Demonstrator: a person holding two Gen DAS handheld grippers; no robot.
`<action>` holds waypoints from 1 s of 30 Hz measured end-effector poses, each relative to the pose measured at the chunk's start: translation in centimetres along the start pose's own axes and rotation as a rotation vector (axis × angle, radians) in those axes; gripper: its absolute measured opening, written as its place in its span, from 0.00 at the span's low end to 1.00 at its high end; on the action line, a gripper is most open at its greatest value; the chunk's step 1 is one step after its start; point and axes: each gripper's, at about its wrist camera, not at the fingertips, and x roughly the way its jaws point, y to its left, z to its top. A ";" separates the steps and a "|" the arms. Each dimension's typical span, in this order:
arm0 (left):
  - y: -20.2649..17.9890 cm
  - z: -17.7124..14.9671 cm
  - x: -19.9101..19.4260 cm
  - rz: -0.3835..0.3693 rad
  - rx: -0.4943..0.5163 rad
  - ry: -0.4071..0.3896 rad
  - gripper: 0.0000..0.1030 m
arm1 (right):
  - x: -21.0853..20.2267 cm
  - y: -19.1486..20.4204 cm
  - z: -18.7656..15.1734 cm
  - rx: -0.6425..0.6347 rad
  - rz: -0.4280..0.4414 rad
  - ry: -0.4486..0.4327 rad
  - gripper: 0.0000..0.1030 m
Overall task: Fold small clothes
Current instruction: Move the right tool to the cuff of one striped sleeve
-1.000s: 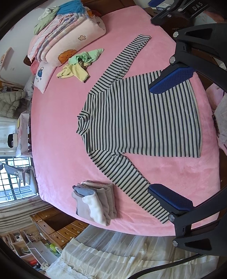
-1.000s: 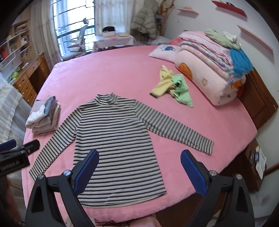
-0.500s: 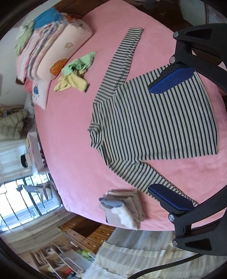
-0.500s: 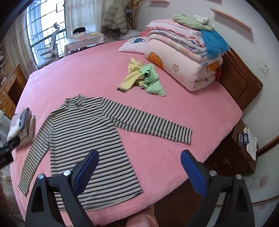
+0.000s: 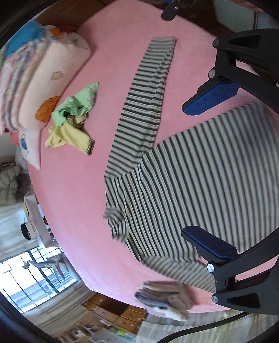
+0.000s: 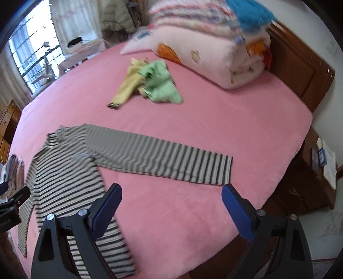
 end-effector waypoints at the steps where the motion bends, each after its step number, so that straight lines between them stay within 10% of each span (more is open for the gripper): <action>1: -1.4 0.4 1.7 0.012 0.009 0.015 1.00 | 1.5 -0.9 0.0 0.014 0.011 0.016 0.85; 18: -12.9 2.3 21.0 0.067 0.224 0.077 0.99 | 20.0 -7.0 -3.6 0.308 0.201 0.300 0.79; 30: -13.5 1.8 24.6 0.021 0.306 0.071 0.99 | 24.6 -8.6 -3.3 0.538 0.227 0.236 0.79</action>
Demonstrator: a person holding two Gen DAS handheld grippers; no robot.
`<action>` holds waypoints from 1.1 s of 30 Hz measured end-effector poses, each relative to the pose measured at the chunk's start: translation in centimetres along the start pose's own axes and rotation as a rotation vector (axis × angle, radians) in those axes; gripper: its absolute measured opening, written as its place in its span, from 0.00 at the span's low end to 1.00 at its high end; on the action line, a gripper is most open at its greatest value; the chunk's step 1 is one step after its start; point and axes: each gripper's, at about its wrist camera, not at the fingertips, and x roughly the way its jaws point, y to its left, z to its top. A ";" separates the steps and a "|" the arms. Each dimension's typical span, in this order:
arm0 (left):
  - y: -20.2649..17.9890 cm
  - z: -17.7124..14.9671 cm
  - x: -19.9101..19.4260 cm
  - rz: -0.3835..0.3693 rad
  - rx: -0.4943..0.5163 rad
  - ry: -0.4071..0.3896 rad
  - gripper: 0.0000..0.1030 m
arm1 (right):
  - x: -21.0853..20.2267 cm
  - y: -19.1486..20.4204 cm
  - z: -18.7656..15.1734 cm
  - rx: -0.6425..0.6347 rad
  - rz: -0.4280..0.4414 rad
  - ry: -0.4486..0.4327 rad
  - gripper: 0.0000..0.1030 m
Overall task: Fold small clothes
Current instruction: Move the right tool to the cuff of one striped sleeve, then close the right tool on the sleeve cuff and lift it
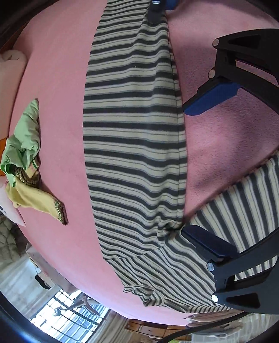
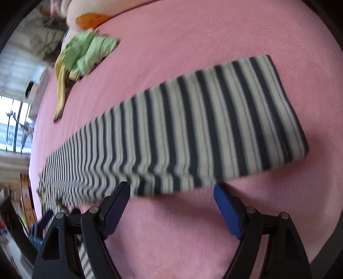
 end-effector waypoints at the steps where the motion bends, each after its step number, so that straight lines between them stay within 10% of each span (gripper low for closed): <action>1: 0.1 -0.1 0.0 -0.001 0.003 -0.005 0.99 | -0.1 -0.1 0.3 0.015 0.001 -0.023 0.78; 8: 0.2 -0.2 -0.5 -0.030 -0.023 -0.012 0.99 | -2.0 -2.4 1.2 0.086 0.005 -0.100 0.58; 17: -0.6 -0.5 -1.1 -0.041 -0.007 -0.033 0.99 | -4.7 -4.9 2.7 -0.002 -0.216 -0.087 0.59; 26: -2.0 1.4 -1.2 -0.079 -0.064 -0.033 0.99 | -2.5 -4.6 3.8 0.003 -0.182 -0.078 0.61; 31: -3.2 1.9 -1.8 -0.086 -0.067 -0.036 0.99 | -2.7 -4.1 3.8 -0.040 -0.153 -0.073 0.09; 33: -3.5 1.9 -2.1 -0.085 -0.064 -0.036 0.99 | -3.2 -3.9 3.8 -0.059 -0.142 -0.072 0.09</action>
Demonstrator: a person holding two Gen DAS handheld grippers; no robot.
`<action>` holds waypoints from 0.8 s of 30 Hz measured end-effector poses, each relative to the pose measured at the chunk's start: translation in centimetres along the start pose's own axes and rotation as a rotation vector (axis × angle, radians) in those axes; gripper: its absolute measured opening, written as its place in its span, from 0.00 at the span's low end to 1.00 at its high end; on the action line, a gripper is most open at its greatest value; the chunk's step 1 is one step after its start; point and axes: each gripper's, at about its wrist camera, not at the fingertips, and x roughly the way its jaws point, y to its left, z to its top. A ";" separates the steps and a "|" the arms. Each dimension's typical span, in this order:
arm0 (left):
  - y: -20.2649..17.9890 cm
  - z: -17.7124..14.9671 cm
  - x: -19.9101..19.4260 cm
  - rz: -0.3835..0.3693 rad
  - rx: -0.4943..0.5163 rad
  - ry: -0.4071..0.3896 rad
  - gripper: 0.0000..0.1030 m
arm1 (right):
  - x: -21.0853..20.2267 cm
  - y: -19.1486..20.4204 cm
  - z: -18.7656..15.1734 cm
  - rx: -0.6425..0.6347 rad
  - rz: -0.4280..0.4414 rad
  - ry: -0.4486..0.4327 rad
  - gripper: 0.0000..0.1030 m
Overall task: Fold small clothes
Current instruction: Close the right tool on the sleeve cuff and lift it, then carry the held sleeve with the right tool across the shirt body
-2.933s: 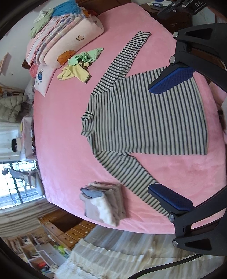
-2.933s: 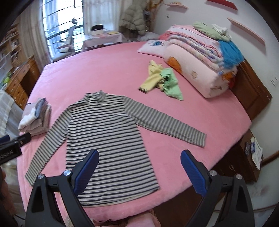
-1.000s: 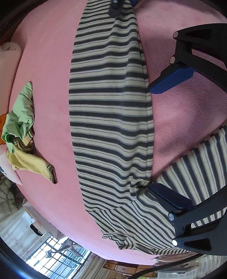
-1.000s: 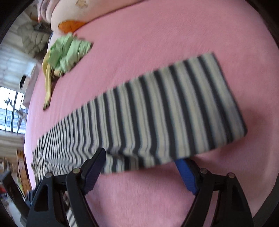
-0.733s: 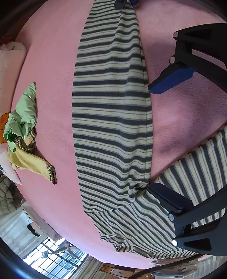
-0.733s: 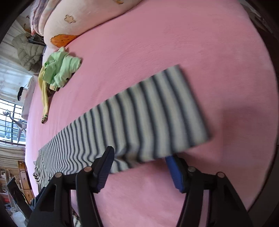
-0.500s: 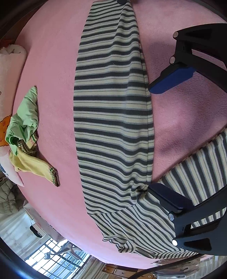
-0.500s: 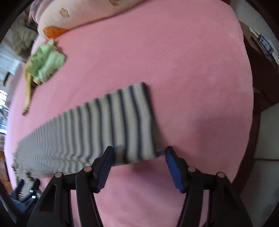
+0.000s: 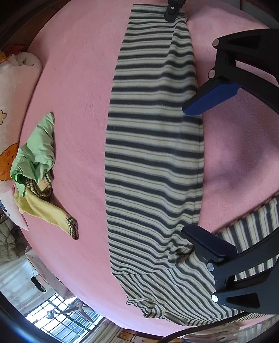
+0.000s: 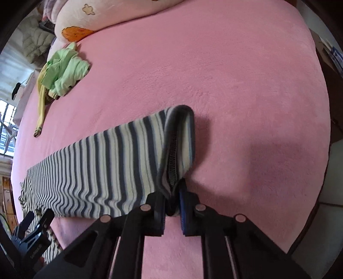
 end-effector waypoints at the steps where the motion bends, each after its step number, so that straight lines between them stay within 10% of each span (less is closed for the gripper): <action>1: -0.1 0.0 -0.2 0.004 0.003 -0.001 0.99 | -0.4 0.2 0.0 -0.015 0.002 -0.007 0.08; 12: 5.3 0.0 -4.4 0.076 -0.111 -0.011 0.99 | -7.2 11.6 -1.7 -0.381 0.076 -0.108 0.08; 24: 25.0 -7.5 -11.4 0.259 -0.453 -0.002 0.99 | -12.6 34.2 -9.8 -0.849 0.315 -0.217 0.08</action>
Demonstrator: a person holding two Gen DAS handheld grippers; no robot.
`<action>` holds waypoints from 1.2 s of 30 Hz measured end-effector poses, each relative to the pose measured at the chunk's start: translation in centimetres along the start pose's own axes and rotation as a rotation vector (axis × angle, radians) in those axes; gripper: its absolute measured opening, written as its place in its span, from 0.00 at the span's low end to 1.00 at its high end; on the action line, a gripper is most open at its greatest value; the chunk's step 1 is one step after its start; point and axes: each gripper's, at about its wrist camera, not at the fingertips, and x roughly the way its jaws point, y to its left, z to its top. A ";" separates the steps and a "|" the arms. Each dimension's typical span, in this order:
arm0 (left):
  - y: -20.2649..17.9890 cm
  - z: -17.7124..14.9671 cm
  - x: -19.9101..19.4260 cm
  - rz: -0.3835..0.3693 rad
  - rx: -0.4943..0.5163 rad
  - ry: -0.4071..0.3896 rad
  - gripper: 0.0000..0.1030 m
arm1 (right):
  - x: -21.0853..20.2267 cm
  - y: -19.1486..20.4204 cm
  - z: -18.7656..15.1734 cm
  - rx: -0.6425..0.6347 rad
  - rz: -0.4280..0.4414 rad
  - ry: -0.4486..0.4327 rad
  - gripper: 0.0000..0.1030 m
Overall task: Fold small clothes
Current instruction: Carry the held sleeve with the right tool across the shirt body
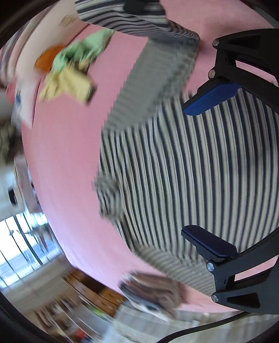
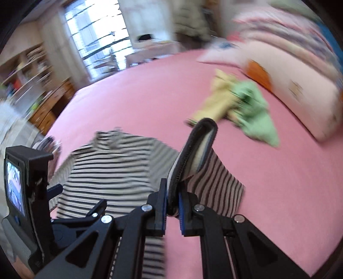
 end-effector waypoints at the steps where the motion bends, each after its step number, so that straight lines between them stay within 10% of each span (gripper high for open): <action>1: 1.9 -0.2 0.1 0.012 -0.023 0.004 0.99 | 0.4 1.8 0.5 -0.026 0.020 -0.004 0.08; 15: 28.5 -4.0 5.1 0.152 -0.258 0.038 0.99 | 10.8 26.6 -2.0 -0.261 0.202 0.112 0.08; 36: 31.1 -3.5 14.2 0.020 -0.224 0.082 0.99 | 20.4 34.2 -9.3 -0.257 0.212 0.234 0.12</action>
